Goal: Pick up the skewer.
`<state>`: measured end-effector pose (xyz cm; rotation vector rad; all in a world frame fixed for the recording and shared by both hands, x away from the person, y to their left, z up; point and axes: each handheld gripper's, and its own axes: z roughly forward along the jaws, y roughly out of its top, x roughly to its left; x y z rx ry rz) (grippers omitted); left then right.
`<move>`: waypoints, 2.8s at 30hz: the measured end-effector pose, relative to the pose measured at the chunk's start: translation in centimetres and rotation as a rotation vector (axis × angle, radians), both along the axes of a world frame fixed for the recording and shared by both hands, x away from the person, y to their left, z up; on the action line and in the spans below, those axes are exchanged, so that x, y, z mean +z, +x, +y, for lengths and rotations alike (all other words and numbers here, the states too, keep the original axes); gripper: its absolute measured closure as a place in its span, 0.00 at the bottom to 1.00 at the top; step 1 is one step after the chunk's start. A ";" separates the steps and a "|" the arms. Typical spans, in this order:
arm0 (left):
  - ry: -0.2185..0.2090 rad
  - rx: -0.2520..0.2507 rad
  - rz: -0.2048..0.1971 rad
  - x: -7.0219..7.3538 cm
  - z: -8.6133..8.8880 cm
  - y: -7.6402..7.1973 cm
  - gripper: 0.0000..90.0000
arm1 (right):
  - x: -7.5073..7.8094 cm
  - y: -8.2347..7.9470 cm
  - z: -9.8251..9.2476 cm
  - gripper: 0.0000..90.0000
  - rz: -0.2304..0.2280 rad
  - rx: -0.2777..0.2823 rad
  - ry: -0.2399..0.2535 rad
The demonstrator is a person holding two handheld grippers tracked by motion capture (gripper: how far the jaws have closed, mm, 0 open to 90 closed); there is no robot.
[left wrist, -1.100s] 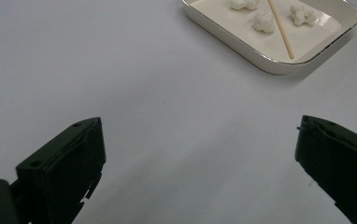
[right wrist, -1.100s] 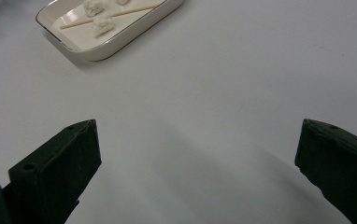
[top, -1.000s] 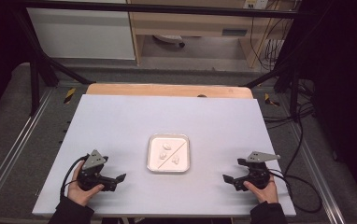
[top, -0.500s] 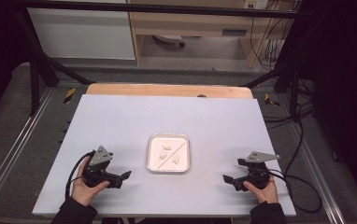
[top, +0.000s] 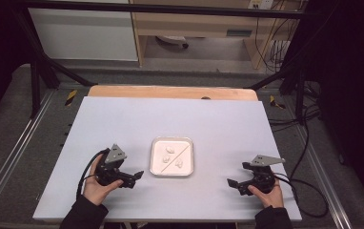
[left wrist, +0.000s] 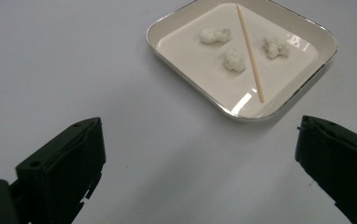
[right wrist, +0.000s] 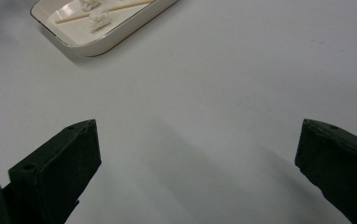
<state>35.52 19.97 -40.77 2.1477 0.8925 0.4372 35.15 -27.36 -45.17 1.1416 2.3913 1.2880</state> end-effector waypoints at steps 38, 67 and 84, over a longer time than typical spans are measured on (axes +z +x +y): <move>0.082 -0.032 0.092 -1.2 -8.7 2.8 0.38 | -0.1 0.0 0.1 0.01 0.004 0.005 -0.005; 0.134 0.004 0.119 -2.9 -11.1 2.9 0.92 | -0.1 0.0 0.1 0.01 0.003 0.007 -0.005; 0.134 0.004 0.096 -3.1 -11.1 2.7 0.99 | -0.1 0.0 0.1 0.01 0.004 0.007 -0.004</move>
